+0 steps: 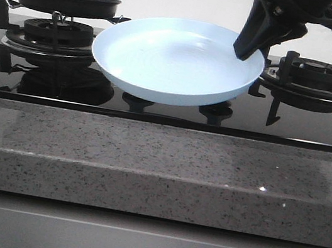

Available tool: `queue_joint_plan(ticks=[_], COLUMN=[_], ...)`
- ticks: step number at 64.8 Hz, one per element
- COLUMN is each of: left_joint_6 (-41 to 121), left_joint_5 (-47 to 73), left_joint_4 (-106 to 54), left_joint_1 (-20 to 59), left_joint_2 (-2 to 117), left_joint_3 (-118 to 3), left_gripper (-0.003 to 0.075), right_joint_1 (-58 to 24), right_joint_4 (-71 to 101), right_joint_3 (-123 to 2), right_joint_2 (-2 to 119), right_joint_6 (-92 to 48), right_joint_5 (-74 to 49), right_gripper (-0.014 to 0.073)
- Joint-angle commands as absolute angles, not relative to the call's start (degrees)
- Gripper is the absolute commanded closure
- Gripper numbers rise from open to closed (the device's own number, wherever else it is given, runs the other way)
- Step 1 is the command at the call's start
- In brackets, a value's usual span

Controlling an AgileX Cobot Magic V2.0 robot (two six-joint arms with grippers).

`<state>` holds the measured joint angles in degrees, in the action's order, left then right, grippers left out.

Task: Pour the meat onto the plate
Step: 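Grasp the pale green handle of the black frying pan with the left gripper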

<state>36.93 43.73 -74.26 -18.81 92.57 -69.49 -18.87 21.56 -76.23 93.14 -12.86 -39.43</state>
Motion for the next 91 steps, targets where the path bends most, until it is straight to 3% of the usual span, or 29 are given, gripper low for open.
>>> queue_joint_plan(ticks=[1,26,31,62,70,91], left_joint_6=[38.6,39.4,39.4,39.4,39.4,40.1], left_joint_5=[45.6,52.1,52.7,52.1,52.3,54.2], left_joint_4=[-83.4,-91.0,-91.5,-92.3,-92.3,-93.1], left_joint_1=[-18.9,-17.6,-17.1,-16.9,-16.9,-16.9], left_joint_2=[93.3,102.4,103.2,104.2,104.2,103.7], left_joint_3=[-72.8,-79.5,-80.0,-80.0,-80.0,-80.0], left_gripper=[0.0122,0.0131,0.0168,0.0586,0.0624,0.0626], right_joint_1=[-18.9,-18.9,-18.9,-18.9,-18.9,-18.9], right_joint_4=[22.9,22.9,22.9,22.9,22.9,22.9], right_joint_3=[-77.6,-77.6,-77.6,-77.6,-77.6,-77.6], right_joint_2=[90.8,90.8,90.8,90.8,90.8,90.8], right_joint_6=[-13.5,-13.5,-13.5,-13.5,-13.5,-13.5], right_joint_5=[-37.3,-37.3,-37.3,-37.3,-37.3,-37.3], right_gripper=[0.0655,0.0655,0.0655,0.0655,0.0655,0.0655])
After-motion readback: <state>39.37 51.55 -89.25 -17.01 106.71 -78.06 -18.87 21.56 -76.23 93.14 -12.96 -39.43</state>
